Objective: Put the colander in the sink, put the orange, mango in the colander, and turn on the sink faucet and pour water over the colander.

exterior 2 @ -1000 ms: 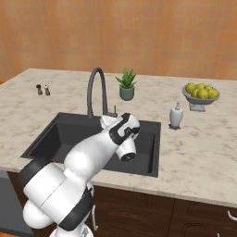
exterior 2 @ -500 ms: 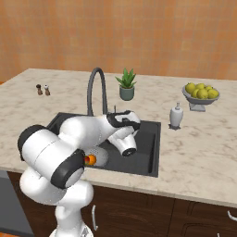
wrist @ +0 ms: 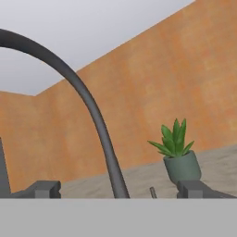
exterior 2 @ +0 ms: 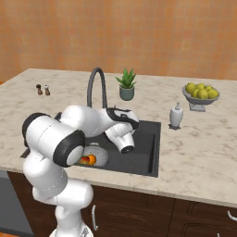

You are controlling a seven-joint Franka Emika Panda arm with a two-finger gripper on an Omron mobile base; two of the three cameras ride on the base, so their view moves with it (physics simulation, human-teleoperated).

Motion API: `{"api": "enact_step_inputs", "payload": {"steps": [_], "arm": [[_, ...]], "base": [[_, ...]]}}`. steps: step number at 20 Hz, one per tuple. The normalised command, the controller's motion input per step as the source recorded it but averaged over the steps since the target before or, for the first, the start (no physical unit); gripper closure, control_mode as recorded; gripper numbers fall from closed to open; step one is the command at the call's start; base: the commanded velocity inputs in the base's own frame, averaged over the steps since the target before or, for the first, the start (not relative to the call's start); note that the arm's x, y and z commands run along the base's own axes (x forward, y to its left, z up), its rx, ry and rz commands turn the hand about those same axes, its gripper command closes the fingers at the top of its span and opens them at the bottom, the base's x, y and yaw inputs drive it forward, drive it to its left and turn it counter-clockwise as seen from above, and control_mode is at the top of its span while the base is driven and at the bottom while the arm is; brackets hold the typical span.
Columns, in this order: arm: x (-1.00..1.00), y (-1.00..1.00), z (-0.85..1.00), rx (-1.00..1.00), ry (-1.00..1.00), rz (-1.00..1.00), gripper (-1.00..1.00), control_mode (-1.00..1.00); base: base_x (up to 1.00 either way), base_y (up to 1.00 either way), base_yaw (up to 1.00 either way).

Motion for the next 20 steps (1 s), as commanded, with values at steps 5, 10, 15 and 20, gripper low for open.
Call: {"api": "enact_step_inputs", "payload": {"steps": [5,10,15,20], "arm": [[0.28,0.00,-0.09,0.00,0.00,0.00,-1.00,-1.00],[0.04,-0.03,-0.37,0.00,0.00,0.00,-1.00,-1.00],[0.04,0.00,-0.43,0.00,0.00,0.00,-1.00,-1.00],[0.28,0.00,-0.11,0.00,0.00,0.00,-1.00,-1.00]], "base": [[0.00,0.00,0.00],[0.00,0.00,0.00],[0.00,0.00,0.00],[0.00,0.00,0.00]]}}
